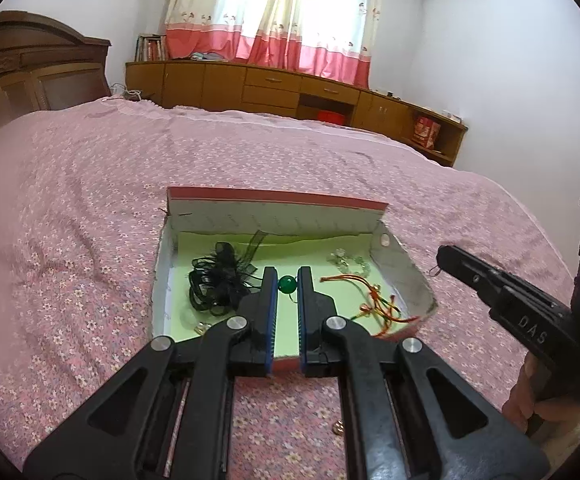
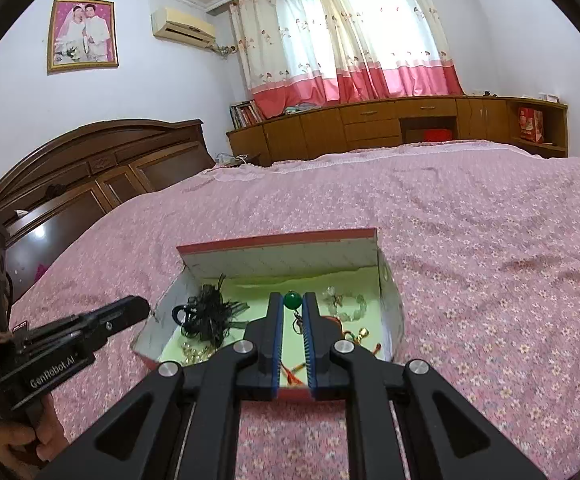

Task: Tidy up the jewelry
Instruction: 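Carry both green pendants into the box and open both tools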

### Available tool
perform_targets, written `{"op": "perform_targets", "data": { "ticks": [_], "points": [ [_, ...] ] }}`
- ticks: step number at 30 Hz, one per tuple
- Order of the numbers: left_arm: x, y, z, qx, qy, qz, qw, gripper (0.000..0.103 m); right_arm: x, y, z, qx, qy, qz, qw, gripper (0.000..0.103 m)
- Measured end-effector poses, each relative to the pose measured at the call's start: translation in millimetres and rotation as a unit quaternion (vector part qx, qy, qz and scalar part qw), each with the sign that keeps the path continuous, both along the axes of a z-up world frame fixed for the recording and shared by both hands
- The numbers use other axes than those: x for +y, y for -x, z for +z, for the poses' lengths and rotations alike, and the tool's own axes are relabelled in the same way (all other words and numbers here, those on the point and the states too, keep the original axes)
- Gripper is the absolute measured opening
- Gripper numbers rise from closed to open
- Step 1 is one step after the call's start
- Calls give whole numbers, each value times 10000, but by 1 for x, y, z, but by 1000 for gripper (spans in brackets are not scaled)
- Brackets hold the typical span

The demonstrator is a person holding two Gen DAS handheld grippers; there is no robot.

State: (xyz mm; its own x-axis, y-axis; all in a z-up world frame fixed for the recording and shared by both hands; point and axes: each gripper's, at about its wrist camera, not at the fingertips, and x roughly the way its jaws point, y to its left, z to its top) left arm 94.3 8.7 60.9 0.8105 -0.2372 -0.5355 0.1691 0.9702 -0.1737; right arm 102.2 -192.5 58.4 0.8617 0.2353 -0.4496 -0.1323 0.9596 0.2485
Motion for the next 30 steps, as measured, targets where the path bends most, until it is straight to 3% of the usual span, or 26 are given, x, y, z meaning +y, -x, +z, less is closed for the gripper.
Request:
{"op": "perform_targets", "data": {
  "ticks": [9, 23, 30],
  "points": [
    [9, -18, -14, -58, -104, 204, 9997, 1, 6, -27, -11, 67, 51, -46, 10000, 11],
    [19, -46, -57, 530, -149, 493, 9973, 1, 5, -61, -53, 919, -62, -50, 9957, 11],
    [17, -49, -62, 610, -219, 493, 9967, 1, 8, -71, -67, 1187, 75, -66, 9929, 11]
  ]
}}
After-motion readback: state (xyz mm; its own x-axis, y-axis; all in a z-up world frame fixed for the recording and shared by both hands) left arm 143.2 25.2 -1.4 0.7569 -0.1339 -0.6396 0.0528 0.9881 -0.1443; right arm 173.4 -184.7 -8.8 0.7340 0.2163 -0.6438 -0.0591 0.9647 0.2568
